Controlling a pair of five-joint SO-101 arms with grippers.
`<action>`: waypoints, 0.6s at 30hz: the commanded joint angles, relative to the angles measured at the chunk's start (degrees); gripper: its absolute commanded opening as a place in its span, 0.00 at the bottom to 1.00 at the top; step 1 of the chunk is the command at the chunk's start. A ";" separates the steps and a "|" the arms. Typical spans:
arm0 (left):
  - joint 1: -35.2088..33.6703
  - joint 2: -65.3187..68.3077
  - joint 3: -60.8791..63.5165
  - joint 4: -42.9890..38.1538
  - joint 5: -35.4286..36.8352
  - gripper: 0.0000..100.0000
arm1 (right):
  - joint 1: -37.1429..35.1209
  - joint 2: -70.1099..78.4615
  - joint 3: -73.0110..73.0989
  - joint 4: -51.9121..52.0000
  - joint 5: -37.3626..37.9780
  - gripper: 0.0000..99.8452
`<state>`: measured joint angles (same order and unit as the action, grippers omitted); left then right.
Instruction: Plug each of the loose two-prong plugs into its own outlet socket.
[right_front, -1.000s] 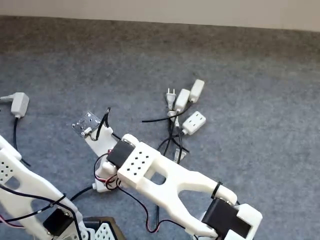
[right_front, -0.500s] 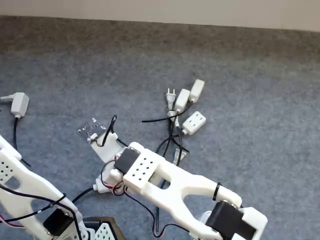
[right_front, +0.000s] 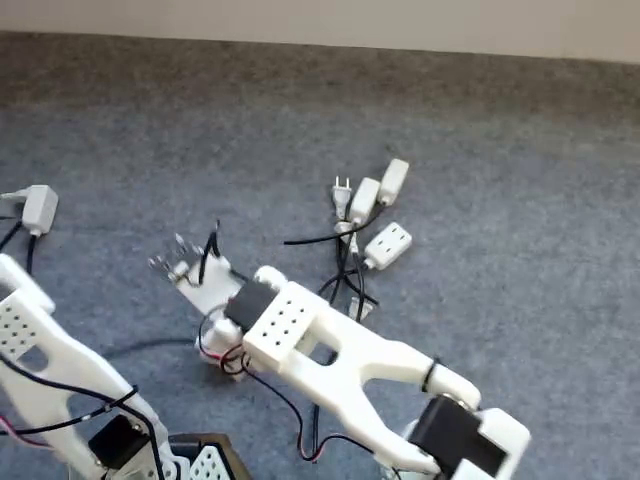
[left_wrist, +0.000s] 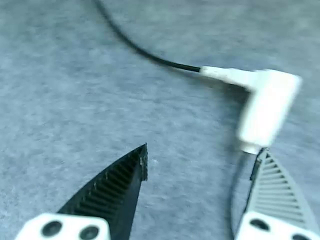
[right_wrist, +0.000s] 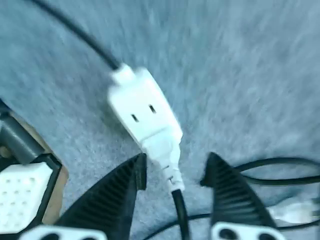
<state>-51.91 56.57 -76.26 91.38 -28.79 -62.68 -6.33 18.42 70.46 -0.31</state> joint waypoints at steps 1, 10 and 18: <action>7.16 -1.27 -8.48 10.29 -0.44 0.33 | 3.65 -7.43 -13.85 6.73 3.96 0.24; 16.22 -11.65 4.62 10.73 -5.71 0.33 | 24.13 -10.24 -43.03 30.81 6.86 0.24; 33.45 -44.97 45.49 10.29 -13.98 0.33 | 46.29 -21.49 -25.45 27.56 11.96 0.24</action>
<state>-27.91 31.87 -49.19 101.41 -39.60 -22.86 -21.89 -11.65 98.24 9.63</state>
